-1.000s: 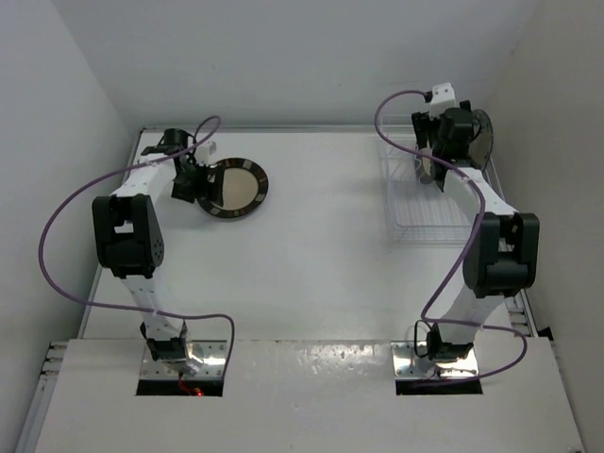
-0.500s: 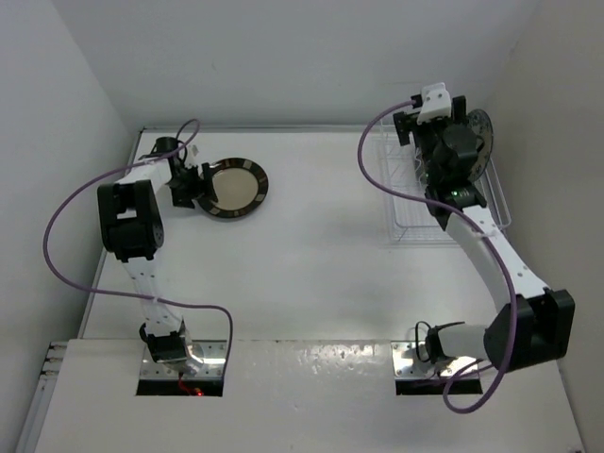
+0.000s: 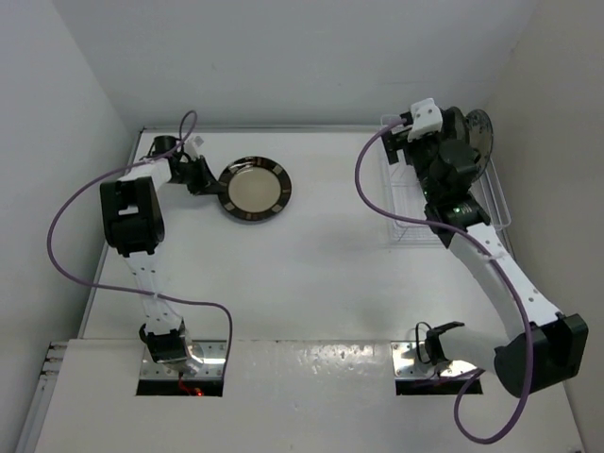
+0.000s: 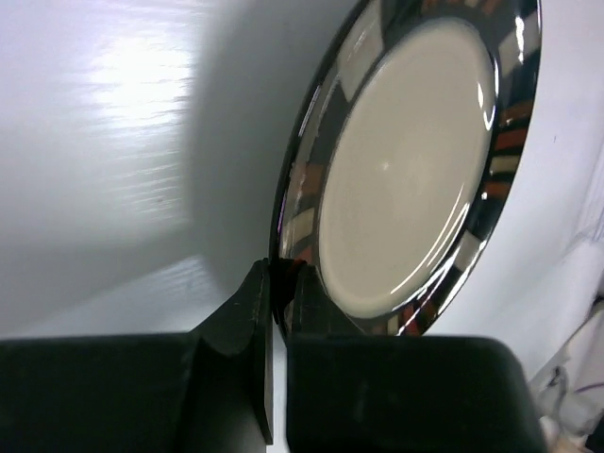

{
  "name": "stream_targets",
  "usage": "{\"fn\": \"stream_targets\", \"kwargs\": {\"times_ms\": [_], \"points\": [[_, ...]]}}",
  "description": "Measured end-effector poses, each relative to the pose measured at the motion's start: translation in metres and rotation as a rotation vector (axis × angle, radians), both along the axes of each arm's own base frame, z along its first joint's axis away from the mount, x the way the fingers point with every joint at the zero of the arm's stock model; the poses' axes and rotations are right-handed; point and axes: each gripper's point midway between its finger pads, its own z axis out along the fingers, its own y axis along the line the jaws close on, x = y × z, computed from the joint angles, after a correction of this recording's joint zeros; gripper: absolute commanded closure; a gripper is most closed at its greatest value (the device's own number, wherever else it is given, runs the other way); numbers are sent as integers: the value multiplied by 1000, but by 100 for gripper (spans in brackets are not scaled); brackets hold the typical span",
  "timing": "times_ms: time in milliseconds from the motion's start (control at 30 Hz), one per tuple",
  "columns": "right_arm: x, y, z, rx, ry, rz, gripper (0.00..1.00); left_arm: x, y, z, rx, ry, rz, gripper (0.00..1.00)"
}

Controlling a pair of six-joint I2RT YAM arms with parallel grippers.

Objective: Load the plates into the dish rack

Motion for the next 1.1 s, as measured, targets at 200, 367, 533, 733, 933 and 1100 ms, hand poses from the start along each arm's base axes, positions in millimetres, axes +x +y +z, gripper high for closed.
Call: {"fn": "stream_targets", "kwargs": {"times_ms": [200, 367, 533, 733, 933, 1100], "points": [[5, 54, -11, -33, 234, 337, 9, -4, -20, 48, 98, -201, -228, 100], [1, 104, -39, 3, 406, 600, 9, -21, -70, 125, 235, -482, -530, 100], [-10, 134, -98, 72, 621, 772, 9, -56, -113, 154, 292, -599, -807, 100], [-20, 166, -142, 122, 773, 893, 9, -102, -140, 147, 270, -537, -1014, 100], [-29, 199, -176, 127, 855, 976, 11, -116, -158, 160, 262, -567, -1104, 100], [-39, 225, -211, 135, 944, 1027, 11, -119, -164, 163, 258, -588, -1130, 100]]}}
